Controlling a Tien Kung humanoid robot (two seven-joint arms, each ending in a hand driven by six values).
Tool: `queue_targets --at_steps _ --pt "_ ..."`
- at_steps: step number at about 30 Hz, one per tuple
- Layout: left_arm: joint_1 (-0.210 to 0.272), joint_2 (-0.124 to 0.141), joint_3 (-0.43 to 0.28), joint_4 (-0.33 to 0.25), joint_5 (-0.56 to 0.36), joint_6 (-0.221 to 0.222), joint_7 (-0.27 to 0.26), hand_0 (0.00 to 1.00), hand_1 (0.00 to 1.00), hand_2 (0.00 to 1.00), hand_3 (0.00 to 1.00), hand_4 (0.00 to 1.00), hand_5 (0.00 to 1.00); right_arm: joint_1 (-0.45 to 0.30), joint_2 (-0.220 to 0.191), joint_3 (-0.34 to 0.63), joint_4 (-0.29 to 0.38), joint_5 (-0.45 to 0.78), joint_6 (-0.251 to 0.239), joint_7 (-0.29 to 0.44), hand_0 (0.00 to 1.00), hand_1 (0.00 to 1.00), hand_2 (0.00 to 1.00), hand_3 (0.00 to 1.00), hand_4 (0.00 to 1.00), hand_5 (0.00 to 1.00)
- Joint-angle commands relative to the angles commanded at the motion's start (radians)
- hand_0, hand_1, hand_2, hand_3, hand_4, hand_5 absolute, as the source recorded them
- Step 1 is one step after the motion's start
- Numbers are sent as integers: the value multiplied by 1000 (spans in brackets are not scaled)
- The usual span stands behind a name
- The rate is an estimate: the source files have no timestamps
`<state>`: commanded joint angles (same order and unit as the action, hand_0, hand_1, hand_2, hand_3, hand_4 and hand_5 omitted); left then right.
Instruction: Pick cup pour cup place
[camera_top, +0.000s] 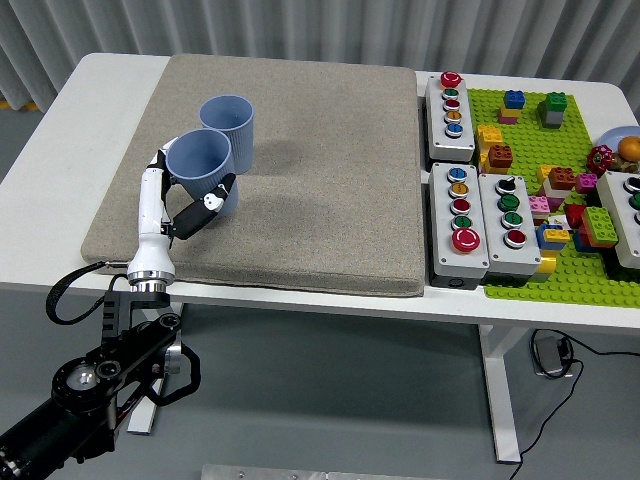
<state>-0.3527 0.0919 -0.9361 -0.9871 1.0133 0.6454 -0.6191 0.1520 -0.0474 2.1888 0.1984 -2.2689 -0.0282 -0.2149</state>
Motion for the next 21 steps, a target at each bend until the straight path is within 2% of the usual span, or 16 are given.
queue_targets --at_steps 6,16,21 --pt "-33 -14 26 71 -40 0 -26 524 569 592 540 712 195 3 0 -6 0 0 -2 -1 690 653 584 576 2 167" --pt "-51 -17 51 126 -117 0 -26 534 572 601 543 737 234 5 -2 -1 -1 0 1 2 691 653 584 577 2 167" --pt "-52 -19 56 136 -124 0 -26 534 572 601 543 737 234 5 -2 -1 -1 0 0 2 691 653 584 577 2 167"
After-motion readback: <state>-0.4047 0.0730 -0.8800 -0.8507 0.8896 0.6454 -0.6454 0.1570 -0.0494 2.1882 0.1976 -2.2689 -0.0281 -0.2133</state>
